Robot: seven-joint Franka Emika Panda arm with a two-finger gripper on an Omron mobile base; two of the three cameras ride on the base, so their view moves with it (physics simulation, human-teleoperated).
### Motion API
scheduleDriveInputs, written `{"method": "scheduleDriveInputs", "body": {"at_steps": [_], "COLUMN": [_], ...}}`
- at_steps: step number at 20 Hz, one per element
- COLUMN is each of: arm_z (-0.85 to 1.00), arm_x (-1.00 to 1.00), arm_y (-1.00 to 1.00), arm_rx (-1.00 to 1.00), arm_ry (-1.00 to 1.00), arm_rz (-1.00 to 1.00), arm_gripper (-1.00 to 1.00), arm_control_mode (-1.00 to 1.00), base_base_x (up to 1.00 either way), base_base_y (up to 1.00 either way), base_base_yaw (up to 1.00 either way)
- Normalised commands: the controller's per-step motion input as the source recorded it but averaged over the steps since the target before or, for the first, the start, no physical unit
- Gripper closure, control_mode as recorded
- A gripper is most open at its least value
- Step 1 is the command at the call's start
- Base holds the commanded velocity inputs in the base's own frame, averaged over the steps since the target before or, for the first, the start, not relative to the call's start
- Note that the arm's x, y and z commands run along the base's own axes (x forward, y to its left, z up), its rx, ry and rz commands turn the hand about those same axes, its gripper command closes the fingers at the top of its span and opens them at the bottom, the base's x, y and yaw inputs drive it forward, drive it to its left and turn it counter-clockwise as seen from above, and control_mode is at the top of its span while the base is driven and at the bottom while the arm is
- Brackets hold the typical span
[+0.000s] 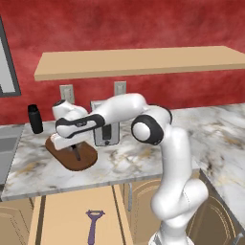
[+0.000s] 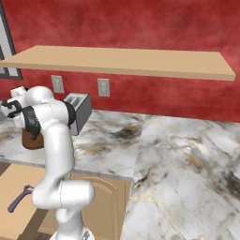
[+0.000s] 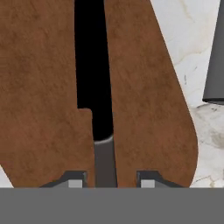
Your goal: Open the drawer on the left and place the cutting tools on the cutting board.
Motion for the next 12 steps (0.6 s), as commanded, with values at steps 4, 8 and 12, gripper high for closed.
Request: {"method": "scheduleDriveInputs", "body": {"at_steps": [4,8,12], "arm_z": [0.00,-0.03,-0.19], "arm_x": [-0.20,-0.98,-1.00], "arm_y": [0.00,-0.02,-0.15], "arm_rx": [0.00,0.00,0.00], "arm_ry": [-0.01,-0.15,-0.26], "arm_rz": [0.00,0.00,0.00], "arm_gripper": [-1.00,-1.00,-1.00], "arm_control_mode": [-1.00,-1.00,-1.00], "base_base_x": [0.00,0.00,0.00], "base_base_y": [0.00,0.00,0.00], "base_base_yaw": [0.00,0.00,0.00]}}
